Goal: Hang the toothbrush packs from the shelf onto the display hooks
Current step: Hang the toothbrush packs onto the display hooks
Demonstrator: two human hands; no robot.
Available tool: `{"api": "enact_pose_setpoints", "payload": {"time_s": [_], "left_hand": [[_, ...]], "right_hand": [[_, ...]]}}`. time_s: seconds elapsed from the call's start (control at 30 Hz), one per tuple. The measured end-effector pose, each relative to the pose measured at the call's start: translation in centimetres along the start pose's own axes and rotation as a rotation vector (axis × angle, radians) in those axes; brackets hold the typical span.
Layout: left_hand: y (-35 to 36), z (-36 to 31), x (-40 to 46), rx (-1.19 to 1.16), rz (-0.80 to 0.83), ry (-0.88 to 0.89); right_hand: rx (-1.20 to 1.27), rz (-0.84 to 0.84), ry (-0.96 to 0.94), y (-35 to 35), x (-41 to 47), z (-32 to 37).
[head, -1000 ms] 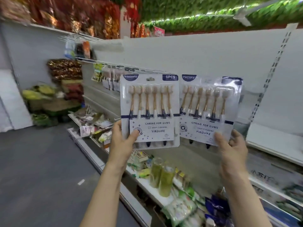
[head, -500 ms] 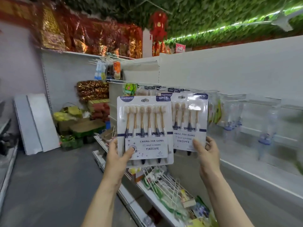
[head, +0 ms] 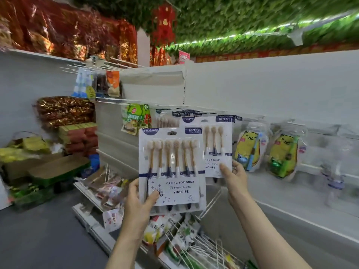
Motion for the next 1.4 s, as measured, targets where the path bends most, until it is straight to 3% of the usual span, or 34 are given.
{"api": "enact_pose_setpoints", "payload": {"time_s": [0.27, 0.43, 0.6, 0.73, 0.93, 1.17, 1.4], "left_hand": [[-1.3, 1.4, 13.8, -0.004, 0.267, -0.025], [0.1, 2.6, 18.0, -0.027, 0.401, -0.067], [1.3, 4.5, 19.8, -0.027, 0.473, -0.082], [3.5, 5.8, 20.4, -0.056, 0.548, -0.11], [8.5, 7.2, 20.6, -0.106, 0.618, -0.094], [11.8, 8.3, 21.9, -0.117, 0.595, -0.072], [14.0, 10.0, 23.6, 0.028, 0.588, -0.06]], "right_hand": [[0.051, -0.262, 0.025, 4.4, 3.8, -2.8], [0.021, -0.329, 0.01, 4.9, 4.9, -3.7], [-0.14, -0.308, 0.033, 4.9, 5.2, -4.1], [-0.451, -0.571, -0.141, 3.8, 3.6, 0.4], [-0.317, -0.359, -0.276, 6.5, 3.9, 6.6], [-0.302, -0.347, -0.293, 5.8, 7.2, 8.1], [-0.339, -0.35, -0.226, 4.6, 9.0, 6.8]]}}
Point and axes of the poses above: each hand's wrist, its own x-axis towards the middle knuckle, its own y-axis out of the palm, z = x × y, the point moved 8 cm from there along x, towards the middle knuckle, and after that the axes turned 5 degrees about -x, right-handed, at the moved point
